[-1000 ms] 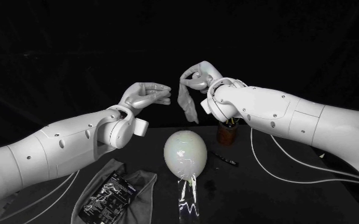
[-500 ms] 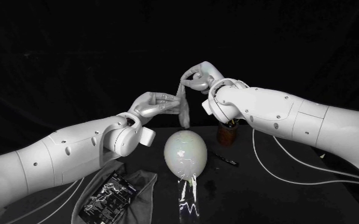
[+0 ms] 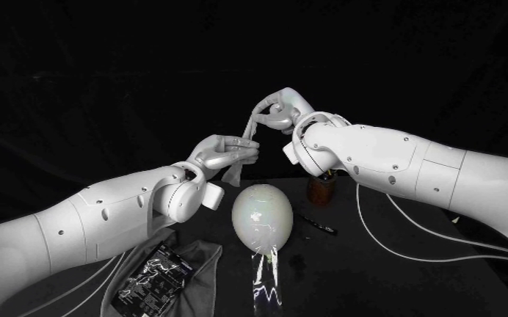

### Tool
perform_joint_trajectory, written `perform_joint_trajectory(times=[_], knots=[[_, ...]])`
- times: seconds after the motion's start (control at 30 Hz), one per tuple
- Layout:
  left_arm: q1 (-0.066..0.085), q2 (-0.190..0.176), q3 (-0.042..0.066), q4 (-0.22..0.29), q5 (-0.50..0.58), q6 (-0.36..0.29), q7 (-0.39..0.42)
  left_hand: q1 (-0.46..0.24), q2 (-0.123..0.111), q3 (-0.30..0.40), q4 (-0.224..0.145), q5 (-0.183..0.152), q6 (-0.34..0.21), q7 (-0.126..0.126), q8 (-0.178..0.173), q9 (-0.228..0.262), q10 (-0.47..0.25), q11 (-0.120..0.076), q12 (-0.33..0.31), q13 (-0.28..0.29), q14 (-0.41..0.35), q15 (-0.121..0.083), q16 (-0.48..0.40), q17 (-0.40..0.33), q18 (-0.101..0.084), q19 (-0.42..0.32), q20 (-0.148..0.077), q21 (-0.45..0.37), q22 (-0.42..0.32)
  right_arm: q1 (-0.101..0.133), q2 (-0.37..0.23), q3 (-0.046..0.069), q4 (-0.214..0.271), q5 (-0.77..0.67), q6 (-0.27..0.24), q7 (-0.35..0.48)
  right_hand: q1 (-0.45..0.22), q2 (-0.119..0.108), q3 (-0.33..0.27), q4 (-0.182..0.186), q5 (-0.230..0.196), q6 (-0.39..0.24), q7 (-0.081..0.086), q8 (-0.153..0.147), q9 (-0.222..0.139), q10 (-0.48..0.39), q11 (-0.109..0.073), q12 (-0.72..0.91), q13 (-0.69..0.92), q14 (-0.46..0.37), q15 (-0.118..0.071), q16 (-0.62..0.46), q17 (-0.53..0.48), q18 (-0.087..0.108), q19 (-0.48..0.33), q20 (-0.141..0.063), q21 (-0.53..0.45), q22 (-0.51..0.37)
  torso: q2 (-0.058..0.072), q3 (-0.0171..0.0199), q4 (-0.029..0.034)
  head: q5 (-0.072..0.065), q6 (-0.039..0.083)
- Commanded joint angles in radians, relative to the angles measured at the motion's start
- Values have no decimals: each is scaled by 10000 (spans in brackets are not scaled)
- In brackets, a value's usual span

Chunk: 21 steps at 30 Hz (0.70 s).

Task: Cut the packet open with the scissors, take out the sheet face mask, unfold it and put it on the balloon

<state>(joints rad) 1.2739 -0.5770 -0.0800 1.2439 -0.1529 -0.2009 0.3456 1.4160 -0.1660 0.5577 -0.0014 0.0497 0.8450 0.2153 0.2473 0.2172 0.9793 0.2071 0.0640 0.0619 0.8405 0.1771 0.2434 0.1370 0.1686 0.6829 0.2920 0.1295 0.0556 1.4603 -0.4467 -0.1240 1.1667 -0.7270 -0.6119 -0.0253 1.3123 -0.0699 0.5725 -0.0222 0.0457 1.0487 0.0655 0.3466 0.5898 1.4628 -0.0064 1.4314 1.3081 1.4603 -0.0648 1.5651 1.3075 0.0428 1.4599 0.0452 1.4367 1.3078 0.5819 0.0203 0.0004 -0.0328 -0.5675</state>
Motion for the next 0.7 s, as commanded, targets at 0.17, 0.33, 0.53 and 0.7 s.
perform_joint_trajectory(times=[0.17, 0.33, 0.53, 0.7], knots=[[0, 63, 15, -63, -190, -238, 43, -84, 2, 102, -102, -15, -263, 417, -224, -90, -462, 76, -47, -6, -368, 122, -356, -118, -125, -317, 1, -210, -5, 8, -23, 7, 126, -138, -12, 29, 33, 2, 57, -22, 30, 73, 19, 40, 58, 645, -33, 46, 1887, 1105, -42, 57, 2633, -134, 447, -29, 67, 2243, 0, 6, 0, 22, 15], [-1, 22, 14, -125, -79, -364, 181, -73, 20, 109, -123, -15, -290, 438, -250, -103, -530, 94, -41, -2, -397, 139, -403, -131, -132, -249, -3, -216, 7, 8, -96, 6, 291, -139, -15, 26, 33, 2, 57, -22, 30, 73, 19, 40, 58, 645, -33, 46, 1887, 1105, -42, 57, 2633, -134, 447, -29, 67, 2243, -3, 3, -1, 0, 19], [-1, -28, 13, -167, 36, -473, 274, -140, 82, 117, -119, -14, 6, 351, -120, -56, -143, -12, 77, 36, -104, 41, -355, -94, -24, 514, -13, -64, 85, 8, -209, 6, 507, -152, -32, 24, 33, 2, 57, -22, 30, 73, 19, 40, 58, 645, -33, 46, 1887, 1105, -42, 57, 2633, -134, 447, -29, 67, 2243, -7, 3, 3, -6, 31], [-1, -21, 12, -179, 71, -518, 288, -138, 73, 121, -131, -15, 11, 347, -120, -58, -124, -16, 69, 31, -111, 42, -373, -99, -23, 383, -9, -95, 69, 9, -292, 6, 648, -157, -42, 22, 33, 2, 57, -22, 30, 73, 19, 40, 58, 645, -33, 46, 1887, 1105, -42, 57, 2633, -134, 447, -29, 67, 2243, 0, 2, 1, 22, 34]])
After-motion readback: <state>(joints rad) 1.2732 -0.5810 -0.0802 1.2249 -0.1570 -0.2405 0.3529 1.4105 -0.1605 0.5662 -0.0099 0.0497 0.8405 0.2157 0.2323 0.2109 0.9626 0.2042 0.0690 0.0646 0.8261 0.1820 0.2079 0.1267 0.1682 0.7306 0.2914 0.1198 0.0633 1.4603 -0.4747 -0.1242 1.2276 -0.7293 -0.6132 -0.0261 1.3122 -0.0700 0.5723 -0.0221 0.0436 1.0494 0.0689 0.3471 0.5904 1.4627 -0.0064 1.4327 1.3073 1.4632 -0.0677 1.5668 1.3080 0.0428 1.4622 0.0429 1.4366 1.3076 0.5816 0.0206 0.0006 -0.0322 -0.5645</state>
